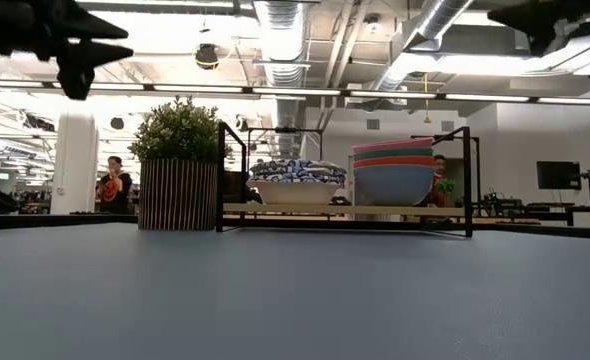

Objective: Place and stack bowls onto a shelf
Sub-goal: Return to Home Position

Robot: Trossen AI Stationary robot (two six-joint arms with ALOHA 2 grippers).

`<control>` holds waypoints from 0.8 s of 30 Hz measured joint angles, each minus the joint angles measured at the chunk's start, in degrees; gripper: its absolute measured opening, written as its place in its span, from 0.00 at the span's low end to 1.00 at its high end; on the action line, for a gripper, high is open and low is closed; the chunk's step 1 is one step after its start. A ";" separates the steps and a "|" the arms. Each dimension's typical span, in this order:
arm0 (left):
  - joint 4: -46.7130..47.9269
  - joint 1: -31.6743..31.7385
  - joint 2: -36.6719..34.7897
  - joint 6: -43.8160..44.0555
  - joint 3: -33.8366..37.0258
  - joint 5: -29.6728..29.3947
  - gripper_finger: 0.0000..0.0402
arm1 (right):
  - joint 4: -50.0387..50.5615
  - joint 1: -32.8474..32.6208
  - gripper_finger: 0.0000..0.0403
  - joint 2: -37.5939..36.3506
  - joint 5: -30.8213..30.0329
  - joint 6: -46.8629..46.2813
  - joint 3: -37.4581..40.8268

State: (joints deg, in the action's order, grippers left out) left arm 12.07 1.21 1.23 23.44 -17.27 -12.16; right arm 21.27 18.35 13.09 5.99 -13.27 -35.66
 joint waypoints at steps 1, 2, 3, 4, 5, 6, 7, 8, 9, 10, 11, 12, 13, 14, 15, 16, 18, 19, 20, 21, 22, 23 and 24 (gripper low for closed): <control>-1.17 0.00 -1.18 0.02 1.52 0.00 0.28 | -0.72 0.00 0.56 -1.81 0.13 -0.65 1.45; -2.82 0.00 -1.28 -0.02 2.83 -0.02 0.28 | -1.30 0.00 0.56 -3.60 0.32 -1.36 3.07; -4.30 0.00 -1.13 -0.14 3.97 0.47 0.28 | -1.79 0.00 0.56 -5.29 0.83 -1.96 4.68; -5.01 0.00 -0.89 -0.33 5.09 1.44 0.28 | -2.48 0.02 0.56 -6.84 1.69 -2.54 6.44; -6.58 -0.03 -0.40 -0.60 6.25 2.58 0.28 | -3.29 0.00 0.56 -8.32 2.43 -3.24 8.21; -9.00 -0.04 0.39 -0.90 7.40 3.72 0.28 | -4.69 -0.03 0.56 -9.81 3.27 -3.96 10.06; -11.21 -0.04 0.79 -0.92 8.62 4.89 0.28 | -5.74 -0.02 0.56 -11.23 3.64 -4.68 11.81; -12.49 -0.04 0.89 -0.84 9.93 5.95 0.28 | -6.94 -0.02 0.56 -12.71 4.17 -5.44 13.76; -13.80 -0.08 0.92 -0.38 11.14 6.82 0.28 | -9.00 -0.03 0.56 -12.94 4.88 -6.31 15.55; -15.70 -0.11 1.02 0.18 12.28 7.31 0.28 | -11.18 -0.07 0.56 -12.89 5.82 -7.31 17.20; -17.66 -0.23 0.93 1.08 13.53 7.49 0.28 | -11.83 -0.19 0.56 -12.90 6.99 -7.92 18.80; -19.26 -0.52 0.84 1.89 14.71 7.55 0.28 | -12.96 -0.55 0.56 -12.71 7.49 -8.23 20.16; -20.99 -0.80 0.87 2.34 15.69 7.52 0.28 | -15.60 -0.91 0.56 -12.21 7.68 -8.52 21.40; -22.45 -1.23 0.89 2.69 16.61 7.52 0.28 | -17.54 -1.39 0.56 -12.08 7.78 -9.26 22.92; -22.45 -1.75 0.93 3.30 16.63 7.23 0.28 | -18.66 -2.02 0.56 -12.06 7.80 -9.88 24.60; -22.31 -2.25 1.02 3.08 16.61 6.58 0.28 | -19.86 -2.57 0.56 -12.06 7.64 -10.18 26.30; -22.03 -3.33 1.27 2.62 16.61 5.10 0.28 | -22.62 -3.55 0.56 -12.68 7.58 -10.48 29.16; -21.81 -3.93 1.32 2.33 16.61 4.47 0.28 | -25.27 -4.07 0.56 -12.92 7.55 -10.96 30.50; -21.83 -4.45 1.28 2.23 16.61 3.87 0.28 | -27.69 -4.57 0.56 -12.97 7.51 -11.47 31.79; -22.06 -5.01 1.28 2.23 16.61 3.12 0.28 | -29.46 -5.06 0.56 -12.96 7.50 -11.90 33.09; -22.05 -5.49 1.27 2.24 16.62 2.43 0.28 | -30.55 -5.52 0.56 -12.94 7.44 -12.20 34.56; -21.97 -6.04 1.30 2.26 16.63 1.78 0.28 | -29.98 -6.03 0.56 -12.90 7.41 -12.37 35.18; -21.88 -6.54 1.36 2.27 16.63 1.25 0.28 | -29.24 -6.46 0.56 -12.85 6.67 -12.06 35.14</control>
State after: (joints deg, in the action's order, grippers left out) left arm -9.81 -5.33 2.58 25.71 -0.64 -10.91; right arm -7.97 11.89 0.24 12.66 -25.33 -0.53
